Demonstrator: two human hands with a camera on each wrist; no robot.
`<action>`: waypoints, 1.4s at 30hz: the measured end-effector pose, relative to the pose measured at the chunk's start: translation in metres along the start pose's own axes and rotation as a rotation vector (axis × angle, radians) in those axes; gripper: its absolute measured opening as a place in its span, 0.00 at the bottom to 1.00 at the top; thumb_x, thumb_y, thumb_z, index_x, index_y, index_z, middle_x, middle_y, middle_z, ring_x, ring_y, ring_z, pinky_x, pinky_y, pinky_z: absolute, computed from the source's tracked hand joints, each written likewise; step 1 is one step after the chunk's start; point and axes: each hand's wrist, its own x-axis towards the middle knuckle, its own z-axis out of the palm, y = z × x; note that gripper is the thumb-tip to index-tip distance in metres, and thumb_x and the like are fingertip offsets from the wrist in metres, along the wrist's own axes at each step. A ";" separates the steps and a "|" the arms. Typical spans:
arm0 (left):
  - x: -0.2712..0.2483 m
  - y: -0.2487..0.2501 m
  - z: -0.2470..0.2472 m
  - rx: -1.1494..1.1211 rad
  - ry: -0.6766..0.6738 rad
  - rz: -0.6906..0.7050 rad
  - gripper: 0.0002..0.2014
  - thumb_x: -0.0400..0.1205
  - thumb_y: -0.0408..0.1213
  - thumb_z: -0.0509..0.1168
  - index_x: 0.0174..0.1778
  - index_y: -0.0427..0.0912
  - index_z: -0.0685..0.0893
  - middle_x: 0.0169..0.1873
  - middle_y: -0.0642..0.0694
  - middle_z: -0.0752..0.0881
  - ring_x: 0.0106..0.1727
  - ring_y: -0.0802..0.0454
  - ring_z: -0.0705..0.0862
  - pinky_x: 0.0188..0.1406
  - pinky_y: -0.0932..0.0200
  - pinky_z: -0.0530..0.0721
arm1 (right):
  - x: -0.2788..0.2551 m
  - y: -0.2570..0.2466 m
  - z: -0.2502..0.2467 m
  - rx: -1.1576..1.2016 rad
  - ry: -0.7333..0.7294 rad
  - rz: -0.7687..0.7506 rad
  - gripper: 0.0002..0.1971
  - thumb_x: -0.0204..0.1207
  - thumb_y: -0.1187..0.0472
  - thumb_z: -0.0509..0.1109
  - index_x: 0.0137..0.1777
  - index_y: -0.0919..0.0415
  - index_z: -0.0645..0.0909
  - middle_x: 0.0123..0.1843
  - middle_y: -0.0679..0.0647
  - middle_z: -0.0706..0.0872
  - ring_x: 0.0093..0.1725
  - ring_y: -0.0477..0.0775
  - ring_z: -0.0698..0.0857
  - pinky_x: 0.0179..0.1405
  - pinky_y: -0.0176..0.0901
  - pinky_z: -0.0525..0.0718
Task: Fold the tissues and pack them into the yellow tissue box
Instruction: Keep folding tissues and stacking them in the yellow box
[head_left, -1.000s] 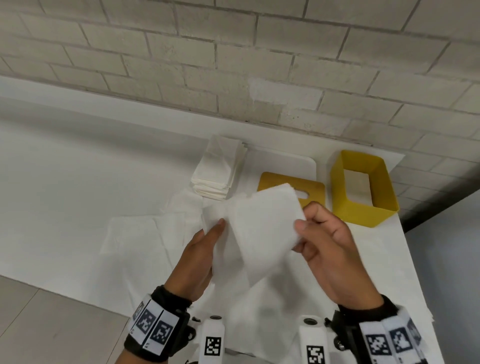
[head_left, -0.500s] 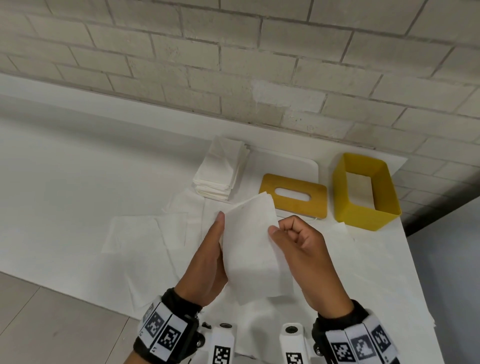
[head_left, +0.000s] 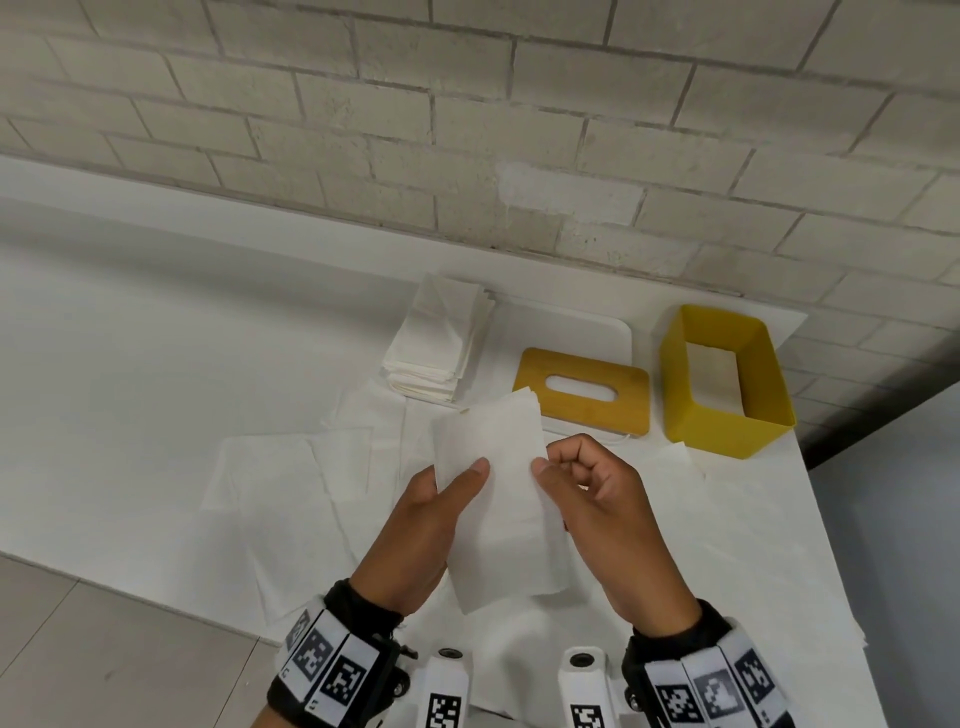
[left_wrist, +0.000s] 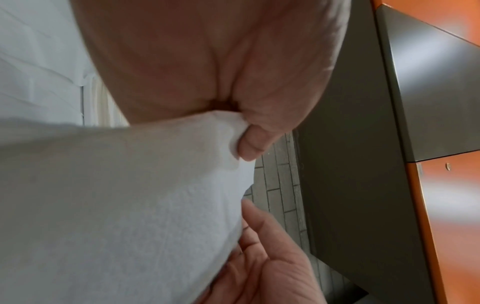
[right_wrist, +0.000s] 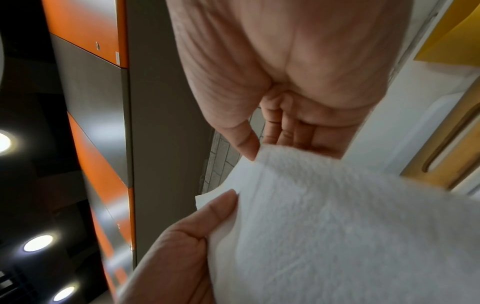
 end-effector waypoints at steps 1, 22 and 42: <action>0.000 0.001 -0.001 0.050 0.022 0.007 0.15 0.84 0.43 0.67 0.64 0.43 0.88 0.58 0.42 0.94 0.62 0.42 0.91 0.70 0.40 0.84 | 0.001 0.002 -0.001 -0.006 0.011 0.012 0.03 0.81 0.58 0.75 0.49 0.49 0.85 0.42 0.45 0.90 0.40 0.46 0.86 0.44 0.50 0.87; 0.035 -0.002 -0.036 1.272 0.098 0.407 0.04 0.82 0.47 0.72 0.51 0.56 0.86 0.37 0.56 0.89 0.39 0.52 0.87 0.43 0.51 0.87 | 0.034 0.039 -0.056 -0.168 0.065 -0.121 0.07 0.82 0.56 0.74 0.45 0.58 0.82 0.32 0.59 0.71 0.34 0.55 0.69 0.37 0.49 0.70; 0.060 -0.046 -0.030 1.097 0.171 0.413 0.09 0.80 0.43 0.76 0.54 0.57 0.87 0.38 0.59 0.90 0.38 0.63 0.85 0.39 0.67 0.82 | 0.024 0.088 -0.055 -0.228 0.207 -0.010 0.07 0.81 0.63 0.73 0.52 0.50 0.86 0.24 0.33 0.79 0.26 0.38 0.76 0.30 0.25 0.72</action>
